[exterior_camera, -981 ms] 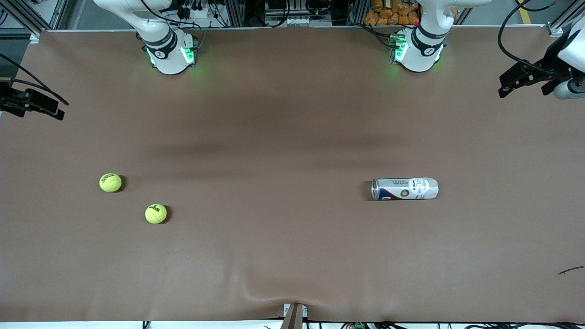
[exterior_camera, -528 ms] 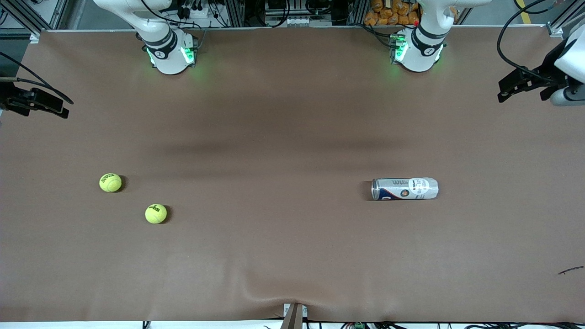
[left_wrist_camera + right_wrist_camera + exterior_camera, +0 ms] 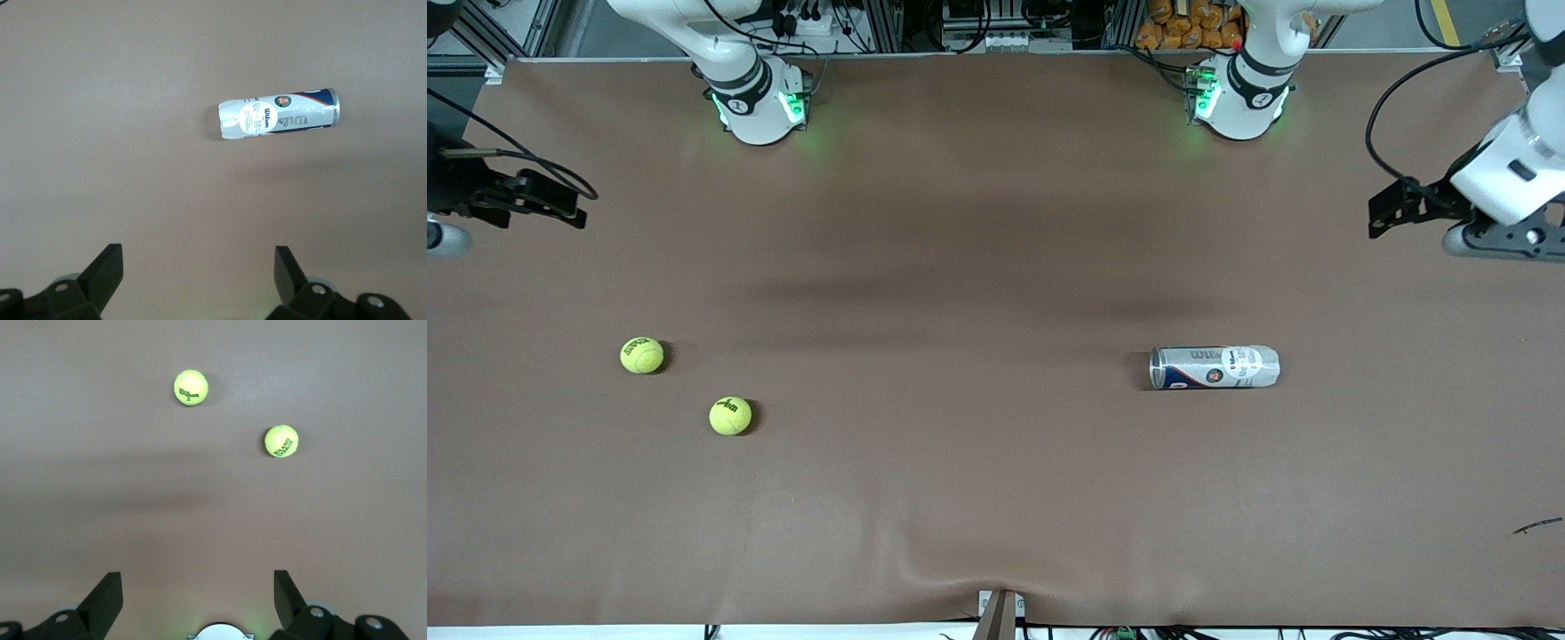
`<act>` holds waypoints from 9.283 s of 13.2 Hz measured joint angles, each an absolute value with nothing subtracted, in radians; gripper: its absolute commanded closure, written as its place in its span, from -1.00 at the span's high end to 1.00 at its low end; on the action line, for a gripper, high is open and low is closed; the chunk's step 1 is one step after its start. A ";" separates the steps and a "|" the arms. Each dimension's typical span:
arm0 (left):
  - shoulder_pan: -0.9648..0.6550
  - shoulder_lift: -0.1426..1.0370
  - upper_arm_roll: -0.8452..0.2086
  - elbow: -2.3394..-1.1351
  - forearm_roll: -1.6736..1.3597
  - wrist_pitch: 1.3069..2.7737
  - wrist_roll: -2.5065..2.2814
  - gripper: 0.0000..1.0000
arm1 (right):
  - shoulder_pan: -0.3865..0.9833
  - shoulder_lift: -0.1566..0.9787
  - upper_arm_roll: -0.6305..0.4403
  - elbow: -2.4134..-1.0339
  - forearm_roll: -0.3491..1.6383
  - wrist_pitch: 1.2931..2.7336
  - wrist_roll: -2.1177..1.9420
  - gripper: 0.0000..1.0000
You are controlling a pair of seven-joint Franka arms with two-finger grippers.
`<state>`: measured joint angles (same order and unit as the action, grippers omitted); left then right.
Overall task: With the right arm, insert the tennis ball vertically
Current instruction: 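Reach the left gripper down over the clear Wilson tube, then close the left gripper around the tube's closed end, then lift the tube with the left gripper and tilt it upright, then move the tube to mid-table while the right gripper grasps a tennis ball, then carry the tennis ball with the right gripper over the tube opening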
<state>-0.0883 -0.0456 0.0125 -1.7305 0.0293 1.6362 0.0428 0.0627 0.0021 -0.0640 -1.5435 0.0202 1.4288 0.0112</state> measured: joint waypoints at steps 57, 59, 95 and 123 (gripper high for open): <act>-0.128 0.610 -0.225 -1.865 0.721 2.166 0.774 1.00 | 0.063 0.030 -0.078 -1.551 0.018 1.473 0.012 1.00; -0.128 0.614 -0.225 -1.860 0.721 2.167 0.769 1.00 | 0.063 0.030 -0.078 -1.551 0.018 1.475 0.012 1.00; -0.269 0.747 -0.405 -1.557 0.287 2.775 0.480 0.41 | 0.077 0.300 -0.070 -1.581 0.022 1.810 0.014 1.00; -0.456 1.135 -0.396 -1.487 0.194 3.546 0.254 0.47 | 0.108 0.707 -0.063 -1.501 0.129 2.172 0.033 -0.26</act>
<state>-0.4562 1.1349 -0.3957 -1.4875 0.1941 3.5457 0.2544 0.1082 0.7065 -0.0627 -1.5006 0.1295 2.1723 0.0331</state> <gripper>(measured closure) 0.264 0.335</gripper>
